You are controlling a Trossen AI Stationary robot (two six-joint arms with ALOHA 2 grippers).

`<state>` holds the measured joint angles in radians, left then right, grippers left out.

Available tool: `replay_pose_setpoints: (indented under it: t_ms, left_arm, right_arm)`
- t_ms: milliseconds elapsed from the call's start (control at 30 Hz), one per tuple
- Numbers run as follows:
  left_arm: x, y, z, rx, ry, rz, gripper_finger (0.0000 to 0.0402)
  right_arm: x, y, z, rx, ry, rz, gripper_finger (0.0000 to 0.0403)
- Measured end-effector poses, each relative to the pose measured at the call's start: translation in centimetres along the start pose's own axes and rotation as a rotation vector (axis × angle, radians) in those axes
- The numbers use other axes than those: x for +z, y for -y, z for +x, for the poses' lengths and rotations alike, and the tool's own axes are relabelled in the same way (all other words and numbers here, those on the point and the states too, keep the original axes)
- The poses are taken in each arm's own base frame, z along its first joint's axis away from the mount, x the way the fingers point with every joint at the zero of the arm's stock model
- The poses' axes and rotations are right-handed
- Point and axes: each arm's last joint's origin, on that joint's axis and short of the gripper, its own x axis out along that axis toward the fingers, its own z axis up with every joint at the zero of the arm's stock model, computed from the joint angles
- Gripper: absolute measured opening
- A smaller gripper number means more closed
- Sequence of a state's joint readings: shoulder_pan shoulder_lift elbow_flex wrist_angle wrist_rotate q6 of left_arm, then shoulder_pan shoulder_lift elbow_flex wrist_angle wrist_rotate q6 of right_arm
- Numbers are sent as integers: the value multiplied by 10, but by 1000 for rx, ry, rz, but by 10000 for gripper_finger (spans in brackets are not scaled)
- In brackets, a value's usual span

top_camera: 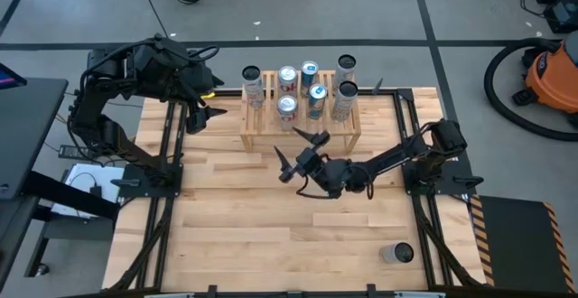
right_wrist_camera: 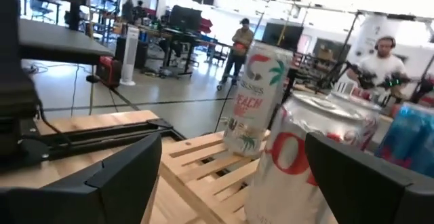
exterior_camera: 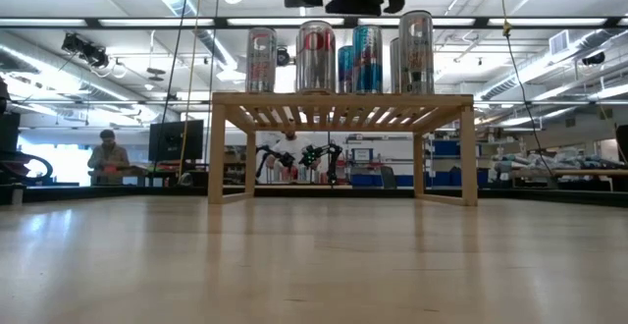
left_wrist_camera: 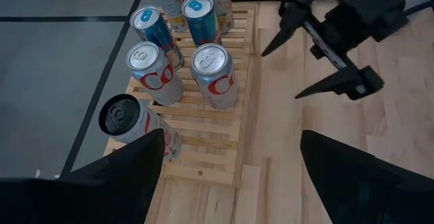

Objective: Place canned beverage on shelf
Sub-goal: Put the silver soda can on the shelf aligned with the other silver soda can

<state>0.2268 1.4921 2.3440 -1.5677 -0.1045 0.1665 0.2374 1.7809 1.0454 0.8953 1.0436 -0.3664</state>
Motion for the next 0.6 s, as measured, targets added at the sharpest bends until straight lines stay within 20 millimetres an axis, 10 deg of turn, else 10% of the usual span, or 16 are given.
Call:
replay_pose_setpoints:
  t_ms: [600]
  left_arm:
    - [0,0,0,0,0,-1,346]
  right_arm:
    - [-16,10,20,-22,-76,66,176]
